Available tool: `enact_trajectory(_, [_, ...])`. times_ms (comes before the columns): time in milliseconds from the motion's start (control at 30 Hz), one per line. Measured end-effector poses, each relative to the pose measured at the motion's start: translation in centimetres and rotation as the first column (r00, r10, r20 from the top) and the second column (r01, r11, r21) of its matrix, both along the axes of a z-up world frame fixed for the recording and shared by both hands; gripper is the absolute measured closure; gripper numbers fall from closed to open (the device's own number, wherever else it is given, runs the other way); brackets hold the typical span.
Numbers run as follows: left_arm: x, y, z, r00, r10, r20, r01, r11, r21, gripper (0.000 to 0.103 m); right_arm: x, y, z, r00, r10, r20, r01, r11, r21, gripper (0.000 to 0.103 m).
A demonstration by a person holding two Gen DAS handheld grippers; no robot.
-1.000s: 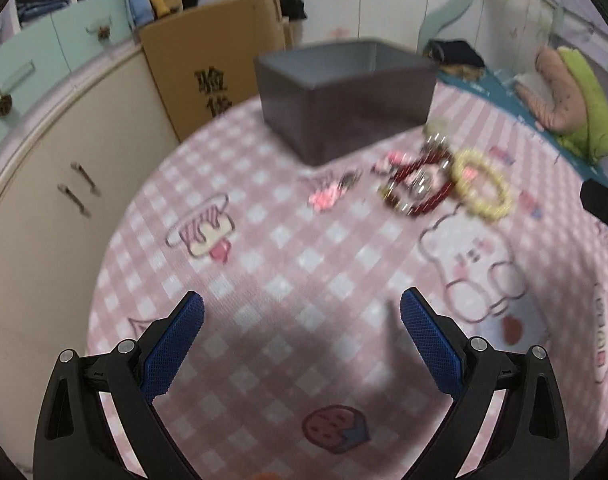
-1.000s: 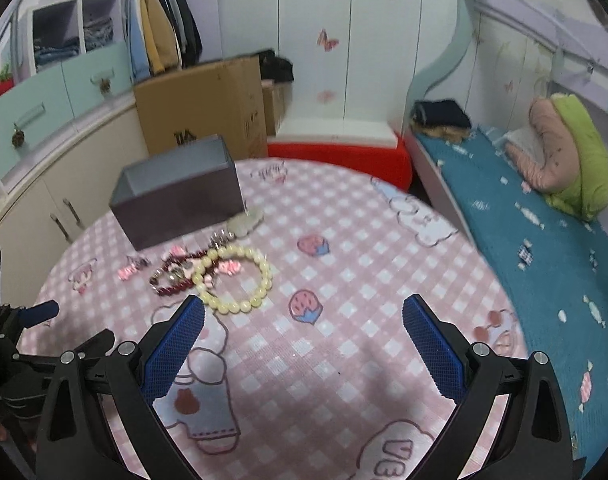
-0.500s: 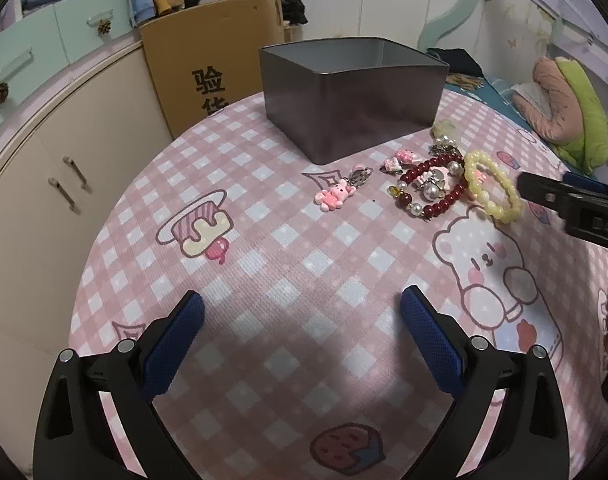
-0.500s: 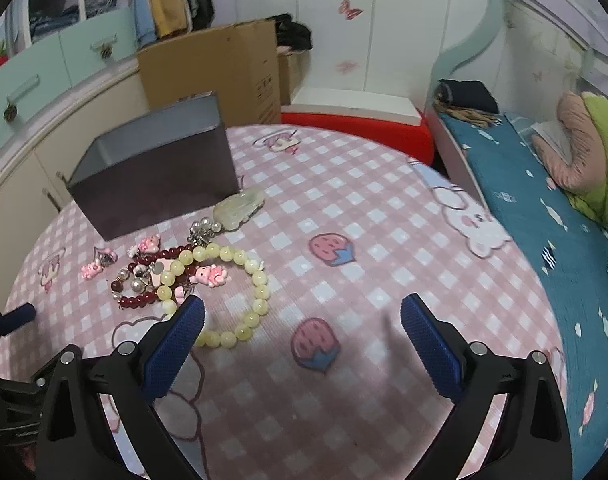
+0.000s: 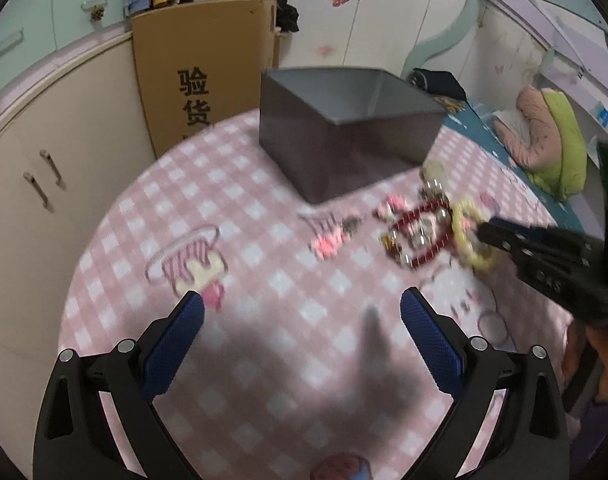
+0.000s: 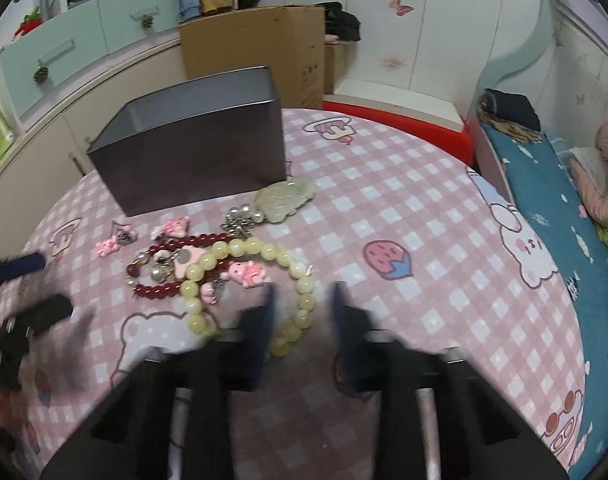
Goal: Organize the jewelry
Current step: 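Close the right gripper on the pale green bead bracelet while the left gripper approaches the pink bunny charm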
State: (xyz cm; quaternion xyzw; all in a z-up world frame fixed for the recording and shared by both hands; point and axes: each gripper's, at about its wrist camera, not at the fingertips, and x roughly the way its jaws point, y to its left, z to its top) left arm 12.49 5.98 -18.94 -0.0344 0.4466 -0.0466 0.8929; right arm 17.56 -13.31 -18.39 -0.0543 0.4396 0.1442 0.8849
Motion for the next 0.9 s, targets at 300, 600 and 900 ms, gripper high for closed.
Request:
enact_trajectory(300, [3.9, -1.4, -0.2, 0.998, -0.063, 0.008, 0.063, 0.997, 0.046, 0.008, -1.2, -3.0, 0.2, 0.999, -0.039, -0.015, 0.041, 0.992, 0.119, 0.094])
enact_trajectory(600, [4.7, -1.7, -1.1, 0.994, -0.107, -0.015, 0.108, 0.989, 0.096, 0.043, -1.3, -5.0, 1.1, 0.998, -0.063, -0.024, 0.066, 0.974, 0.216, 0.094])
enact_trajectory(900, [4.3, -2.6, -1.3, 0.988, -0.155, 0.009, 0.151, 0.976, 0.158, 0.076, -1.2, -5.0, 1.6, 0.998, -0.066, -0.016, 0.068, 0.968, 0.240, 0.094])
